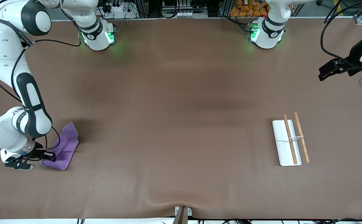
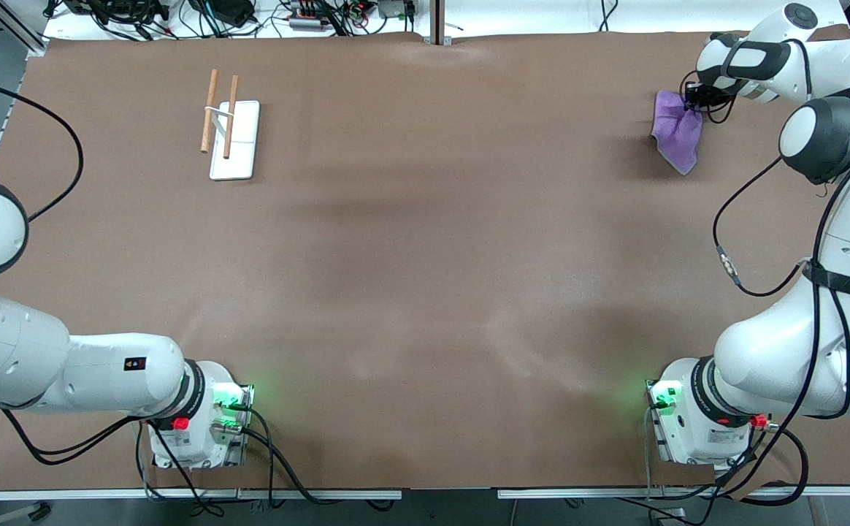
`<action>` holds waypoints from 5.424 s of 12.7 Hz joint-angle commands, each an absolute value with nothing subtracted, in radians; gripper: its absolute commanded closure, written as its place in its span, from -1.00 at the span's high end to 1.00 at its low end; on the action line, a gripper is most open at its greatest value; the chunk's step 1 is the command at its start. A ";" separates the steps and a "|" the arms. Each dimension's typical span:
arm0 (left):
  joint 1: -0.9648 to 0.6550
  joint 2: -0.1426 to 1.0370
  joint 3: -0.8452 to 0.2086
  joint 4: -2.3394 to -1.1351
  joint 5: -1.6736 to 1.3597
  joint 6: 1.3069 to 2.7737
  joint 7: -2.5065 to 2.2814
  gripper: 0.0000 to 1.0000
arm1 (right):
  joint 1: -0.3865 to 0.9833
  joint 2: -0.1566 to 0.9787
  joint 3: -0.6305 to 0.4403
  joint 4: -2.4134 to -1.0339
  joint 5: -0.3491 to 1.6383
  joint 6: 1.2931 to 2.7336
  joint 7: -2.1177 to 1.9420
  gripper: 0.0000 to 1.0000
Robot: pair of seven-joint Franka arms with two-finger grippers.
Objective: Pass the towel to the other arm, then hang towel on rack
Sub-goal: 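Lift the towel with the right gripper while the left gripper approaches, then grasp the towel with the left gripper beside the right gripper, then carry the towel toward the rack while the right gripper releases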
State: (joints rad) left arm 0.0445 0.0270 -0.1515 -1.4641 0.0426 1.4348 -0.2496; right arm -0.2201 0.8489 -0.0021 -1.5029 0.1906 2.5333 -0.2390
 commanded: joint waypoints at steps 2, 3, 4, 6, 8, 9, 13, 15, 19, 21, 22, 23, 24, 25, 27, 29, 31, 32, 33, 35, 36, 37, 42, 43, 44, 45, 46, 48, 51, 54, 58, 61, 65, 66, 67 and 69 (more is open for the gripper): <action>0.046 0.018 -0.147 -1.454 0.029 1.437 -0.224 1.00 | -0.221 0.809 0.011 -1.491 0.209 2.488 -0.294 -1.00; 0.046 0.018 -0.149 -1.453 0.028 1.437 -0.224 1.00 | -0.221 0.790 0.009 -1.493 0.207 2.468 -0.296 -1.00; 0.045 0.021 -0.150 -1.453 0.028 1.439 -0.224 1.00 | -0.216 0.766 0.009 -1.494 0.206 2.427 -0.296 -1.00; 0.040 0.031 -0.155 -1.456 0.028 1.471 -0.225 1.00 | -0.192 0.689 0.008 -1.493 0.193 2.315 -0.295 -1.00; 0.041 0.038 -0.155 -1.457 0.026 1.474 -0.232 1.00 | -0.161 0.614 0.009 -1.494 0.155 2.213 -0.298 -1.00; 0.044 0.037 -0.156 -1.459 0.026 1.474 -0.232 1.00 | -0.146 0.582 0.011 -1.491 0.147 2.157 -0.313 -1.00; 0.044 0.038 -0.156 -1.468 0.026 1.471 -0.235 1.00 | -0.100 0.490 0.075 -1.488 0.155 1.993 -0.500 -1.00; 0.041 0.043 -0.156 -1.473 0.025 1.473 -0.238 1.00 | -0.097 0.459 0.147 -1.488 0.155 1.948 -0.538 -1.00; 0.029 0.124 -0.158 -1.451 -0.087 1.486 -0.356 1.00 | -0.095 0.431 0.371 -1.486 0.149 1.905 -0.538 -1.00; 0.028 0.158 -0.160 -1.442 -0.119 1.515 -0.364 1.00 | -0.072 0.431 0.466 -1.486 0.147 1.907 -0.531 -1.00; 0.028 0.167 -0.160 -1.443 -0.164 1.534 -0.376 1.00 | -0.045 0.431 0.497 -1.486 0.147 1.908 -0.529 -1.00; 0.029 0.181 -0.160 -1.442 -0.214 1.548 -0.415 1.00 | -0.008 0.431 0.520 -1.483 0.149 1.914 -0.528 -1.00; 0.028 0.192 -0.160 -1.442 -0.248 1.564 -0.472 1.00 | 0.033 0.431 0.529 -1.482 0.149 1.917 -0.525 -1.00; 0.028 0.198 -0.160 -1.443 -0.267 1.584 -0.517 1.00 | 0.075 0.431 0.531 -1.480 0.152 1.925 -0.511 -1.00; 0.025 0.212 -0.161 -1.443 -0.345 1.598 -0.608 1.00 | 0.168 0.431 0.531 -1.468 0.155 1.954 -0.429 -1.00; 0.011 0.232 -0.161 -1.451 -0.391 1.598 -0.658 1.00 | 0.276 0.434 0.531 -1.459 0.155 2.023 -0.303 -1.00; -0.021 0.264 -0.161 -1.476 -0.391 1.591 -0.685 1.00 | 0.352 0.437 0.529 -1.457 0.155 2.101 -0.264 -1.00; -0.035 0.264 -0.161 -1.495 -0.391 1.585 -0.725 1.00 | 0.374 0.442 0.529 -1.457 0.153 2.109 -0.259 -1.00; -0.046 0.262 -0.161 -1.514 -0.391 1.565 -0.759 1.00 | 0.391 0.443 0.529 -1.457 0.155 2.127 -0.259 -1.00; -0.051 0.261 -0.161 -1.543 -0.385 1.505 -0.776 1.00 | 0.413 0.445 0.529 -1.459 0.158 2.158 -0.258 -1.00; -0.058 0.252 -0.163 -1.581 -0.385 1.497 -0.787 1.00 | 0.414 0.454 0.529 -1.459 0.161 2.158 -0.255 -1.00; -0.063 0.238 -0.164 -1.607 -0.387 1.494 -0.801 1.00 | 0.413 0.462 0.528 -1.459 0.164 2.158 -0.241 -1.00; -0.118 0.236 -0.215 -1.641 -0.393 1.503 -1.067 1.00 | 0.411 0.466 0.526 -1.459 0.158 2.167 -0.236 -1.00; -0.124 0.235 -0.216 -1.655 -0.402 1.506 -1.090 1.00 | 0.410 0.469 0.526 -1.459 0.158 2.175 -0.236 -1.00; -0.133 0.236 -0.216 -1.667 -0.435 1.519 -1.120 1.00 | 0.408 0.469 0.526 -1.459 0.158 2.177 -0.238 -1.00; -0.146 0.236 -0.216 -1.684 -0.458 1.546 -1.155 1.00 | 0.407 0.469 0.526 -1.459 0.160 2.177 -0.238 -1.00; -0.167 0.238 -0.216 -1.703 -0.465 1.581 -1.196 1.00 | 0.407 0.469 0.526 -1.459 0.160 2.177 -0.238 -1.00; -0.202 0.250 -0.216 -1.723 -0.466 1.633 -1.285 0.94 | 0.410 0.469 0.525 -1.459 0.160 2.177 -0.238 -1.00; -0.241 0.262 -0.216 -1.721 -0.489 1.650 -1.377 0.80 | 0.410 0.468 0.525 -1.459 0.160 2.177 -0.238 -1.00; -0.276 0.270 -0.216 -1.729 -0.495 1.670 -1.431 0.64 | 0.410 0.468 0.525 -1.459 0.156 2.177 -0.238 -1.00; -0.296 0.282 -0.216 -1.727 -0.506 1.689 -1.469 0.32 | 0.414 0.469 0.525 -1.459 0.156 2.178 -0.238 -1.00; -0.293 0.282 -0.216 -1.726 -0.528 1.689 -1.474 -0.37 | 0.416 0.469 0.525 -1.459 0.156 2.177 -0.238 -1.00; -0.285 0.279 -0.216 -1.718 -0.528 1.687 -1.474 -1.00 | 0.414 0.469 0.525 -1.459 0.155 2.177 -0.238 -1.00; -0.285 0.275 -0.216 -1.714 -0.528 1.686 -1.474 -1.00 | 0.414 0.469 0.525 -1.459 0.155 2.177 -0.238 -1.00; -0.279 0.270 -0.215 -1.704 -0.526 1.680 -1.471 -1.00 | 0.414 0.469 0.523 -1.459 0.155 2.177 -0.238 -1.00; -0.270 0.264 -0.207 -1.655 -0.523 1.660 -1.474 -1.00 | 0.411 0.469 0.523 -1.459 0.155 2.177 -0.238 -1.00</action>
State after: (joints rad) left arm -0.2821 0.2869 -0.2144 -1.6923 -0.5075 1.6829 -1.4577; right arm 0.4079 0.4695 0.5253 -1.4618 0.1607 2.1708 -0.2535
